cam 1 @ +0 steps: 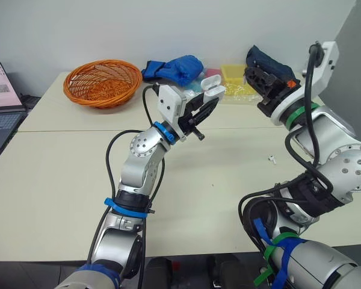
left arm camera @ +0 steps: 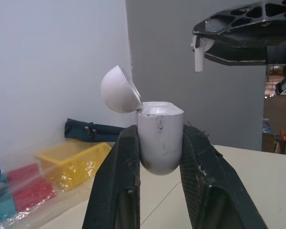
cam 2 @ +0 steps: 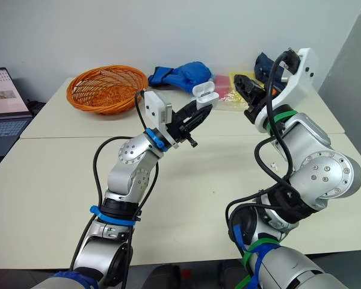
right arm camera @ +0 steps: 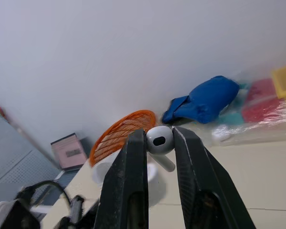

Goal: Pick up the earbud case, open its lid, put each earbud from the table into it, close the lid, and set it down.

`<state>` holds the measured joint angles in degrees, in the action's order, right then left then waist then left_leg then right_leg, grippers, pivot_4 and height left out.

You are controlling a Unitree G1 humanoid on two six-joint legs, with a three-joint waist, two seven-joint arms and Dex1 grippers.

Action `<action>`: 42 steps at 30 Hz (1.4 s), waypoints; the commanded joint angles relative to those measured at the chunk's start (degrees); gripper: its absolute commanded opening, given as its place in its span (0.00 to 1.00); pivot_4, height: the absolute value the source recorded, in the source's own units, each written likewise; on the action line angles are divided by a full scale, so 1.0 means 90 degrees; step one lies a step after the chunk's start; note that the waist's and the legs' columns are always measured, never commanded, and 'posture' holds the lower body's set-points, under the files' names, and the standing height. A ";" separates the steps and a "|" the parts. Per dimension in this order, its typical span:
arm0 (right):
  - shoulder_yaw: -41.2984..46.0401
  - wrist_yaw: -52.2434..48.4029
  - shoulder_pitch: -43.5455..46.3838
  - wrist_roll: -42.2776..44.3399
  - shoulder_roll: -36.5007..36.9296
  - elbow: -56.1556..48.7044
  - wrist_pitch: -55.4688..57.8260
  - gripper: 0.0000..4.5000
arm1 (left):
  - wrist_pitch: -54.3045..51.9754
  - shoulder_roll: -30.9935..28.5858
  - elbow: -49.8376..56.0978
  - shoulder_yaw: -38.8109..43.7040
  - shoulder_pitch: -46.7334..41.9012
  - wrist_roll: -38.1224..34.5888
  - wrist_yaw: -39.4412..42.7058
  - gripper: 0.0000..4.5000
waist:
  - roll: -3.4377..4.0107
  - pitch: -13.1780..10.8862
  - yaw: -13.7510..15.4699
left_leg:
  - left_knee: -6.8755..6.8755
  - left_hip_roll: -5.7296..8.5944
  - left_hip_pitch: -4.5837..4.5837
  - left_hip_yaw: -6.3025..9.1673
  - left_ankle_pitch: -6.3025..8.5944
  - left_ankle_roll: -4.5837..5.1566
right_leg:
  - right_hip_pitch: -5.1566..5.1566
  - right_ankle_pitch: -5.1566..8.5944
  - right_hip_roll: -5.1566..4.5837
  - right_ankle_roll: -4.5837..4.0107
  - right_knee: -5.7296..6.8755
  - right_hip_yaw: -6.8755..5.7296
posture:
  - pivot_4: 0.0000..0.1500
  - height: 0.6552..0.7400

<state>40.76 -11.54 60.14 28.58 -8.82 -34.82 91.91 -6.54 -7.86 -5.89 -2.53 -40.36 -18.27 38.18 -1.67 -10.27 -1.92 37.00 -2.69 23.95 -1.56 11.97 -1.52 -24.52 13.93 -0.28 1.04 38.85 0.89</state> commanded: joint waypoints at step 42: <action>-0.2020 -0.0826 -0.0565 0.2602 0.2588 0.2218 -0.1918 0.09 | -0.0386 -0.0345 0.0714 0.0032 0.0006 -0.0435 0.0564 0.17 | 0.0001 -0.0002 0.0014 | -0.0025 -0.0008 0.0025 0.0005 0.0007 0.0011 | 0.0022 -0.0004 0.0013 0.0008 -0.0097 -0.0001 | 1.00 1.00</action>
<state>22.53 -19.03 54.83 50.77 13.67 -13.82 76.21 -10.71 -11.12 -2.13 -2.32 -39.63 -21.38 43.21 -1.65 -10.29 -1.79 36.77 -2.76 24.17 -1.53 12.03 -1.42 -24.32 13.90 -0.16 1.11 37.98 0.89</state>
